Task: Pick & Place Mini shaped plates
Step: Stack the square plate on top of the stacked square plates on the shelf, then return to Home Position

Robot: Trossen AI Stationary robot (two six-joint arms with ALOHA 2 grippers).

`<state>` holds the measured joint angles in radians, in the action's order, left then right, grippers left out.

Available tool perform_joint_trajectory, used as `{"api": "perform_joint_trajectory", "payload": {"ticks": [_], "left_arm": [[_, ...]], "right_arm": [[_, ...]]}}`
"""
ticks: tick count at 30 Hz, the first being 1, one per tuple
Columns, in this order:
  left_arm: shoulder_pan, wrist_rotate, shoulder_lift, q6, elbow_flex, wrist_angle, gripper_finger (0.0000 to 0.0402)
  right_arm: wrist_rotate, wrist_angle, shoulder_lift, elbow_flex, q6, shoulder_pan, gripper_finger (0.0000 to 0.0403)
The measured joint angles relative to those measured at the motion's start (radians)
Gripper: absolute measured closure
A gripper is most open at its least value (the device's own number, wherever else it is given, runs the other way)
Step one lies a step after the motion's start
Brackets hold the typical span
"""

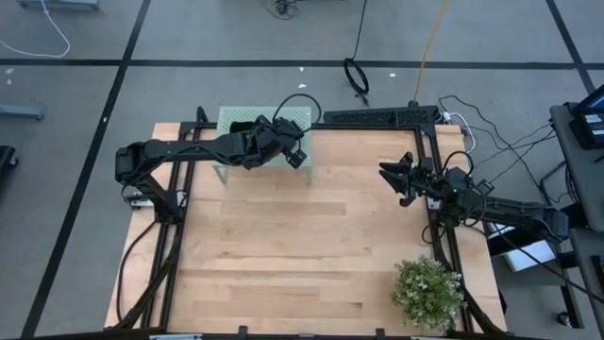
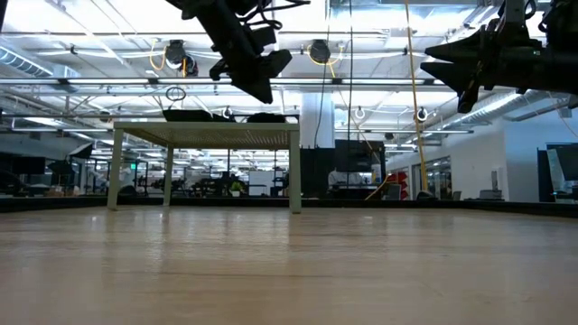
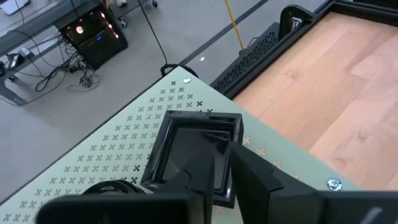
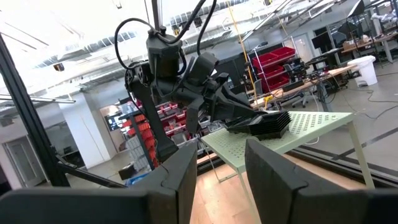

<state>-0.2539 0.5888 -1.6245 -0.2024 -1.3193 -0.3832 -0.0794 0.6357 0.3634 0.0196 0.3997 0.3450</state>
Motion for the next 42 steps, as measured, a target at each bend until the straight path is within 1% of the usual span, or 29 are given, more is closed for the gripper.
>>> {"api": "perform_joint_trajectory", "payload": {"ticks": [7,11,13,15,19,21,23,26,30,33,36,39,42], "left_arm": [[0.000,0.003,0.000,0.016,0.000,0.037,0.0304],[0.014,0.004,0.000,0.017,0.000,0.105,0.0281],[0.024,-0.013,0.010,0.017,0.001,0.141,0.0272],[0.037,-0.040,0.029,0.046,0.001,0.177,0.0266],[0.065,-0.057,0.108,0.177,0.001,0.178,0.0264],[0.078,-0.056,0.157,0.236,0.001,0.151,0.0266],[0.089,-0.056,0.204,0.259,0.001,0.114,0.0265],[0.093,-0.057,0.275,0.216,0.001,-0.005,0.0263],[0.093,-0.074,0.379,0.141,0.001,-0.223,0.0263],[0.094,-0.097,0.477,0.117,0.001,-0.367,0.0263],[0.105,-0.097,0.568,0.081,0.001,-0.465,0.0263],[0.117,-0.079,0.654,0.037,0.035,-0.500,0.0263],[0.129,-0.043,0.748,-0.023,0.123,-0.475,0.0262]], "right_arm": [[0.000,0.000,0.000,0.000,0.000,0.000,0.0277],[0.000,0.000,0.000,0.000,0.000,0.000,0.0277],[0.000,0.000,0.000,0.000,0.000,0.000,0.0277],[0.000,0.000,0.000,0.000,0.000,0.000,0.0277],[0.000,0.000,0.000,0.000,0.000,0.000,0.0277],[0.000,0.000,0.000,0.000,0.000,0.000,0.0277],[0.000,0.000,0.000,0.000,0.000,0.000,0.0277],[0.000,0.000,0.000,0.000,0.000,0.000,0.0277],[0.000,0.000,0.000,0.000,0.000,0.000,0.0277],[0.000,0.000,0.000,0.000,0.000,0.000,0.0277],[0.000,0.000,0.000,0.000,0.000,0.000,0.0277],[0.000,0.000,0.000,0.000,0.000,0.000,0.0277],[0.000,0.000,0.000,0.000,0.000,0.000,0.0277]]}}
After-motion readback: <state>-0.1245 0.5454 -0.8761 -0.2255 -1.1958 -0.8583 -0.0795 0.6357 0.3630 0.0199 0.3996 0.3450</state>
